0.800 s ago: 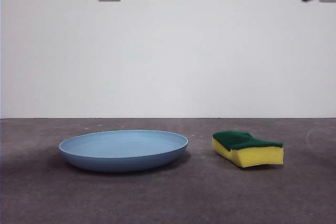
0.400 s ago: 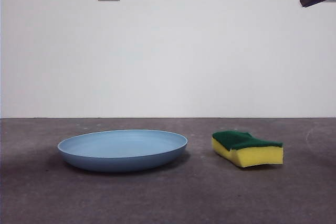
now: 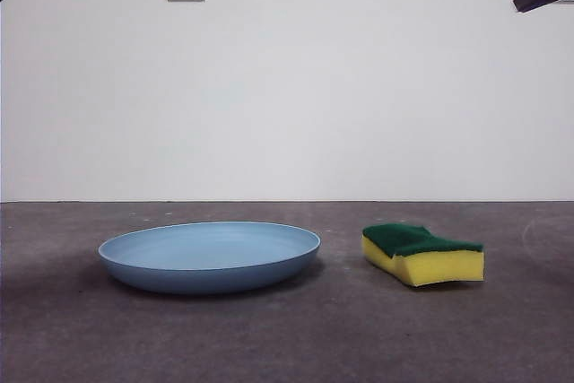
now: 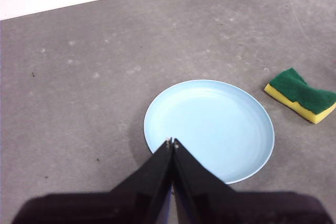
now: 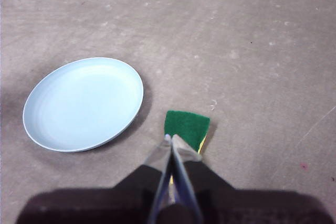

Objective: Pick up the plate,pick up the cloth,clean the plate with the cloth

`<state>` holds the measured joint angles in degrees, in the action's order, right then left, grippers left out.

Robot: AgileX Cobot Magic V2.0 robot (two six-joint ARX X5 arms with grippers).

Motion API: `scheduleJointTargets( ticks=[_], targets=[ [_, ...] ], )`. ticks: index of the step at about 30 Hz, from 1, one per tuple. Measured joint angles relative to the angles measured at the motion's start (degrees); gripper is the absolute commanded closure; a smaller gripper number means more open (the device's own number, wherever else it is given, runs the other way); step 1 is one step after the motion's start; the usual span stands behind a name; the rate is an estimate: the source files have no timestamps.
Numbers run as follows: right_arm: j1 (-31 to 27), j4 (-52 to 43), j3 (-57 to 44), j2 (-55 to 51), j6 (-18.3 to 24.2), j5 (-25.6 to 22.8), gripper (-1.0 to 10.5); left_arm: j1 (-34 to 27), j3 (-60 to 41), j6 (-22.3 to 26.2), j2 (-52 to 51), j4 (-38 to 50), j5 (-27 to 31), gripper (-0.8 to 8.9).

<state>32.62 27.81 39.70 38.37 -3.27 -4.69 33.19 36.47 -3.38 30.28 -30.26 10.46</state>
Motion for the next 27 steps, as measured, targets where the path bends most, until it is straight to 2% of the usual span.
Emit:
scheduleJointTargets(
  ticks=[6,10,14,18,21,27],
  targets=[
    [0.00,0.00,0.00,0.00,-0.02,0.02,9.5,-0.63,0.00,2.40,-3.41,-2.21,-1.25,8.15],
    [0.00,0.00,0.00,0.00,-0.15,0.00,9.5,-4.35,-0.11,3.41,-7.23,-1.60,-3.19,8.15],
    [0.00,0.00,0.00,0.00,-0.17,0.00,9.5,-11.50,-3.80,4.00,-11.28,6.25,-3.37,8.15],
    [0.00,0.00,0.00,0.00,-0.17,0.00,9.5,-18.82,-11.89,4.26,-16.04,16.39,-3.82,8.15],
    [0.00,0.00,0.00,0.00,-0.17,0.00,9.5,-23.28,-17.99,4.26,-19.47,21.79,-6.19,8.15],
    [0.00,0.00,0.00,0.00,-0.17,0.00,9.5,-28.55,-28.20,4.26,-23.98,23.65,-8.09,8.15]
  ],
)
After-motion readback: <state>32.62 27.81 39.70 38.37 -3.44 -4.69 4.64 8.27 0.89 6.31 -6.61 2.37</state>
